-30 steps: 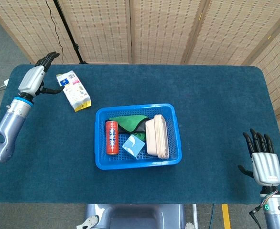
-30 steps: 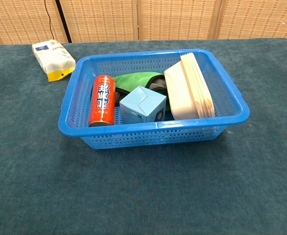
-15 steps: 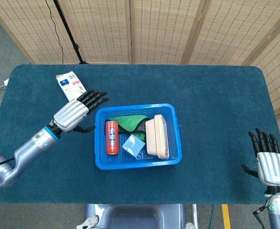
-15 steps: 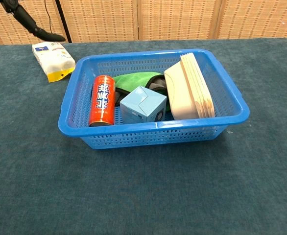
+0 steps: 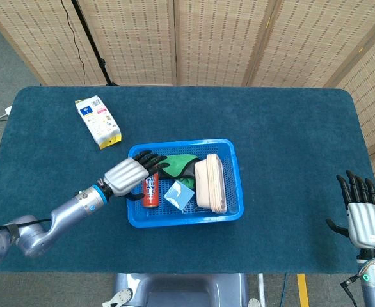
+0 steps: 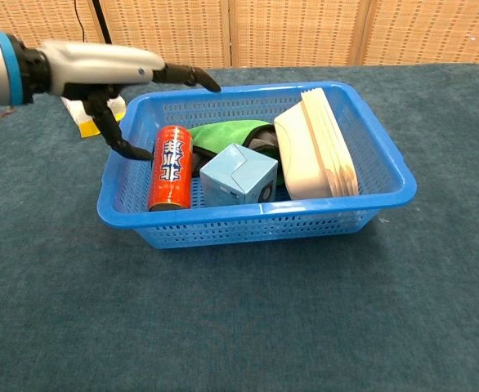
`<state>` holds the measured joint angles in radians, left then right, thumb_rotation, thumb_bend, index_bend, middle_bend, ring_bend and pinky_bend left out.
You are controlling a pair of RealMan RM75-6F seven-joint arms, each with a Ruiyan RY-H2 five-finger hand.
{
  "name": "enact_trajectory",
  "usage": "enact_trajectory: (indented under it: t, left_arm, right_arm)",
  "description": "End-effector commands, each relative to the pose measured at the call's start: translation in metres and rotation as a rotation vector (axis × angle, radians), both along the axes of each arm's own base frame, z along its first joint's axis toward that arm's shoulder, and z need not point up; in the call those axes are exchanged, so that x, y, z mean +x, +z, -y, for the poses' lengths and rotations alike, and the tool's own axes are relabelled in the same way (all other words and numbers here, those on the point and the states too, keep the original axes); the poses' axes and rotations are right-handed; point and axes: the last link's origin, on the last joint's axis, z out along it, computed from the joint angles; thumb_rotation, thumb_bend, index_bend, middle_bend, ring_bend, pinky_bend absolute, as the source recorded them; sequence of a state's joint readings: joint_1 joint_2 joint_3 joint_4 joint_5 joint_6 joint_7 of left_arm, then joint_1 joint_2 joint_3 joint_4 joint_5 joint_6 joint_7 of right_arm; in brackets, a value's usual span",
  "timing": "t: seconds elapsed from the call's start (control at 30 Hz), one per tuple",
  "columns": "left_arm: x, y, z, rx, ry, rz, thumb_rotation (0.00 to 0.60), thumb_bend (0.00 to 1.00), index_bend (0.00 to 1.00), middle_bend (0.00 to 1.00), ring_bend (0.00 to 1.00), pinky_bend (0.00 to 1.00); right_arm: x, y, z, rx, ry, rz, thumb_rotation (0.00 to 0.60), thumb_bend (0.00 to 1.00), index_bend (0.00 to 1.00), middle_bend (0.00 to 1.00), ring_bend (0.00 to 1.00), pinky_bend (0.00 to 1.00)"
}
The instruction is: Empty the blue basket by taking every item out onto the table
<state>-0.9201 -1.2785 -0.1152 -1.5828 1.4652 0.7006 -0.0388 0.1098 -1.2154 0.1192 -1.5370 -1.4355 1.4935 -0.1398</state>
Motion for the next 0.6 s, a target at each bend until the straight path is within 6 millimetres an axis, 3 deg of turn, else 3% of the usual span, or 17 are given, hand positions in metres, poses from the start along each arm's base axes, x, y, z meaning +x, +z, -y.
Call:
enact_trajectory:
  t: [0.03,0.6]
  left_arm:
    - [0.005,-0.024,0.006,-0.038,0.0,-0.038,0.6,0.24,0.0,0.0,0.0,0.0]
    - [0.034,-0.058,0.008,-0.058,-0.015,-0.08,0.6,0.24,0.0,0.0,0.0,0.0]
  right_arm:
    - [0.0,-0.001,0.0,-0.004,0.004,-0.007,0.6,0.0,0.0,0.0,0.0,0.0]
    - [-0.001,0.004,0.001,-0.014,0.0,0.012,0.6,0.0,0.0,0.0,0.0,0.0]
